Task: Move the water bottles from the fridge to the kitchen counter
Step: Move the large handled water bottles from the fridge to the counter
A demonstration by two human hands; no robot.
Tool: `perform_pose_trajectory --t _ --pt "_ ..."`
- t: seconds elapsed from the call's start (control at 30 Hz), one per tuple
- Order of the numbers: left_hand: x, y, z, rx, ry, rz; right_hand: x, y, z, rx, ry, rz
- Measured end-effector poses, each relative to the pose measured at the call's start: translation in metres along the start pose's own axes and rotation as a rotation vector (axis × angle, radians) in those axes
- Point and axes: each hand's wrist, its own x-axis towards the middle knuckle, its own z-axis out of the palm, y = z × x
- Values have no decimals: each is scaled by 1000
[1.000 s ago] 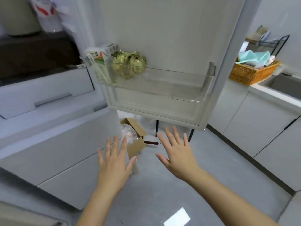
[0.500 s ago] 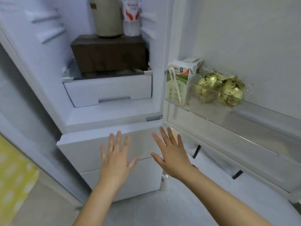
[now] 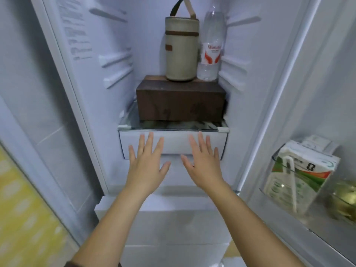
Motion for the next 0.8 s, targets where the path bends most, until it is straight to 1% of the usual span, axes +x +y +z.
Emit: perform_pose_trajectory --t 0.1,0.33,0.47,0.57,0.67,0.73,0.8 --pt "66 -10 -12 2 60 48 50 -10 -8 5 74 51" --pt "211 -4 -33 54 161 180 156 -19 -22 -160 260 167" --pt "272 -8 -41 54 182 197 196 -14 -29 -256 296 217" --pt "303 -22 -43 24 178 126 206 -7 -27 -311 308 224" --pt "316 -33 -41 -30 114 42 205 -6 -25 -355 342 212" --pt "316 -35 -39 -81 95 36 203 -7 -29 -381 341 205" --pt "315 -36 -37 -127 117 54 205 -10 -36 -380 325 201"
